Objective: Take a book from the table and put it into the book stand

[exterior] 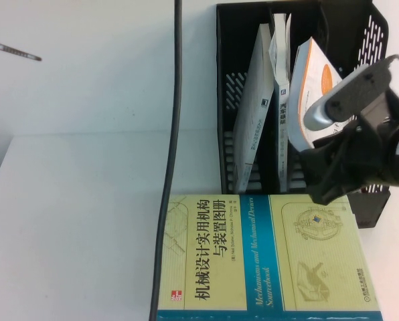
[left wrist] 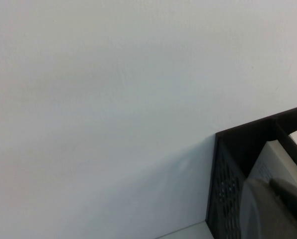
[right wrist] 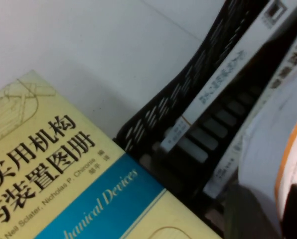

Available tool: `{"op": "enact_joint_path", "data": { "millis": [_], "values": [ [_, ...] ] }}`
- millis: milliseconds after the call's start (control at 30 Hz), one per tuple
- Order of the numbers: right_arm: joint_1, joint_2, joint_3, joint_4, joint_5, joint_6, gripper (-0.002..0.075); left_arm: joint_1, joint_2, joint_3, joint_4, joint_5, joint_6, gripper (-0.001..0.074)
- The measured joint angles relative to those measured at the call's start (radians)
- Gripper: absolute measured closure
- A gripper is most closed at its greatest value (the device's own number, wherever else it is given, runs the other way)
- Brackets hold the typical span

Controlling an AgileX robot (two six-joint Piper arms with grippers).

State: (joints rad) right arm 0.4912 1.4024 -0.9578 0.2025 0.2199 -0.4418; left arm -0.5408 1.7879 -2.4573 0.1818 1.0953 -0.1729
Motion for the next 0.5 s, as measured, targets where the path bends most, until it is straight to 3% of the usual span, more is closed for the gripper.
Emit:
{"op": "enact_joint_path", "data": {
  "millis": [233, 500],
  "values": [
    [-0.115, -0.074, 0.0, -0.003, 0.035, 0.073, 0.059, 0.0, 0.0, 0.0, 0.0, 0.002, -0.004, 0.0734],
    [-0.273, -0.086, -0.002, 0.001, -0.059, 0.302, 0.0604, 0.0, 0.002, 0.0, -0.013, 0.0, -0.004, 0.0734]
  ]
}}
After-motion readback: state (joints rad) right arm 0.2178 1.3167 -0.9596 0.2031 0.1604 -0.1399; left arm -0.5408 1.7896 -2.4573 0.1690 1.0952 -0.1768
